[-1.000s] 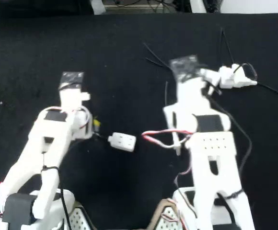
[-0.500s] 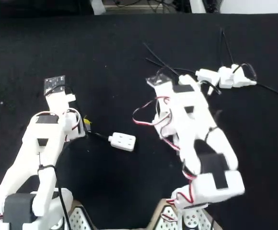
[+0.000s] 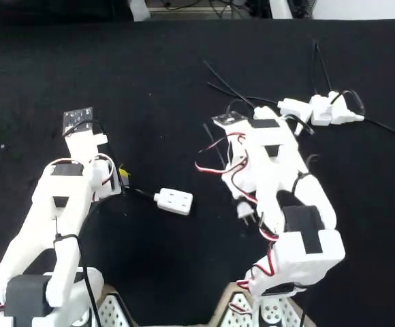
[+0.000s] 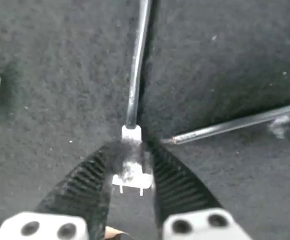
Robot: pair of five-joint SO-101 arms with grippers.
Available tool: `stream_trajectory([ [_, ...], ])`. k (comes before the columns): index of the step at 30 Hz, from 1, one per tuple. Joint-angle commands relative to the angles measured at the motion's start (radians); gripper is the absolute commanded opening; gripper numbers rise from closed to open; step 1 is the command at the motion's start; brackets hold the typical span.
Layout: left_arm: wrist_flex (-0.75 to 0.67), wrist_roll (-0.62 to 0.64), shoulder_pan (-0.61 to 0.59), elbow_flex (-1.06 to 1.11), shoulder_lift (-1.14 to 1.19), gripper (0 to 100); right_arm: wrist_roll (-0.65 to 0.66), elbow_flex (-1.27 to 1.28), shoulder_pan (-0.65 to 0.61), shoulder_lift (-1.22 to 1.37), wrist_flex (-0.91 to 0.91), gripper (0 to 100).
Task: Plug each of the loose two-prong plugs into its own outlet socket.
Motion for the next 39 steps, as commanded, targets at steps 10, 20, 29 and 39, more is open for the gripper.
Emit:
stream_trajectory([
  [10,-0.006,0.008,-0.012,-0.005,-0.031,26,-0.146,0.001,-0.173,-0.541,-0.035,1.0],
  [20,-0.005,0.012,-0.013,0.004,-0.032,26,-0.473,0.125,-0.353,-0.460,-0.430,1.0],
  [29,-0.005,0.075,-0.143,-0.013,-0.032,26,-0.476,0.410,-0.443,-0.651,-0.545,1.1],
  [39,0.012,0.077,-0.077,-0.008,-0.032,26,-0.440,0.507,-0.482,-0.835,-0.566,1.1],
])
